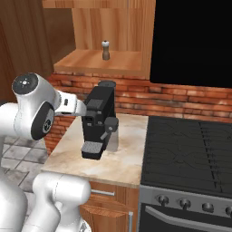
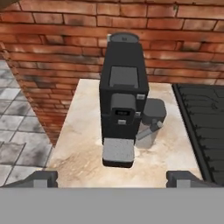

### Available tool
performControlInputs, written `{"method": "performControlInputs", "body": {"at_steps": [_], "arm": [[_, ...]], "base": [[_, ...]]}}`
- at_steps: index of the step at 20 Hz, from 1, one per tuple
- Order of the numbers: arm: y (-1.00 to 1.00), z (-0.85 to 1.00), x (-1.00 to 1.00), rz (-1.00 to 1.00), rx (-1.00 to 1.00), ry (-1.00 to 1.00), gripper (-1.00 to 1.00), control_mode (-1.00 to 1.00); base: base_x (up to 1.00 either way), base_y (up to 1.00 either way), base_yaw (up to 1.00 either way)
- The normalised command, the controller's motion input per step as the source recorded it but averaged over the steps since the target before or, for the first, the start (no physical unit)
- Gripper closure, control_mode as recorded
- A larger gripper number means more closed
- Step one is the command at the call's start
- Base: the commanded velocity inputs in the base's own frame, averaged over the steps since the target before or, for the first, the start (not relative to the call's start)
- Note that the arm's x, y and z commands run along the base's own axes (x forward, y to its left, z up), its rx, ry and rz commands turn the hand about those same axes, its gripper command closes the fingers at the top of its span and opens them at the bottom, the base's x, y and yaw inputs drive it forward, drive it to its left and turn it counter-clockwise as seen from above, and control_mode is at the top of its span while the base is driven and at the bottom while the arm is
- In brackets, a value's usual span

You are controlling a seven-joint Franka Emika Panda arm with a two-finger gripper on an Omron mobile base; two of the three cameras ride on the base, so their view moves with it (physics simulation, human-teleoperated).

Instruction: Retrieve the shaker from the cabinet and place it next the steak on a plate on the dining table.

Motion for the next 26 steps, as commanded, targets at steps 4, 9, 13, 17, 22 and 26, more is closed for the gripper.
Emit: {"method": "performControlInputs", "body": {"at_steps": [4,9,13,17,22,26], "arm": [[-0.11,0.67,-0.09,0.0,0.0,-0.15,-1.0,-1.0],[-0.18,0.56,0.0,0.0,0.0,-0.02,-1.0,-1.0],[-0.16,0.54,0.0,0.0,0.0,0.0,-1.0,-1.0],[-0.04,0.46,0.02,0.0,0.0,-0.01,-1.0,-1.0],[0.0,0.41,0.1,0.0,0.0,-0.01,-1.0,-1.0],[0.0,0.33,0.13,0.0,0.0,-0.01,-1.0,-1.0]], "base": [[0.0,0.0,0.0],[0.0,0.0,0.0],[0.0,0.0,0.0],[0.0,0.0,0.0],[0.0,0.0,0.0],[0.0,0.0,0.0]]}}
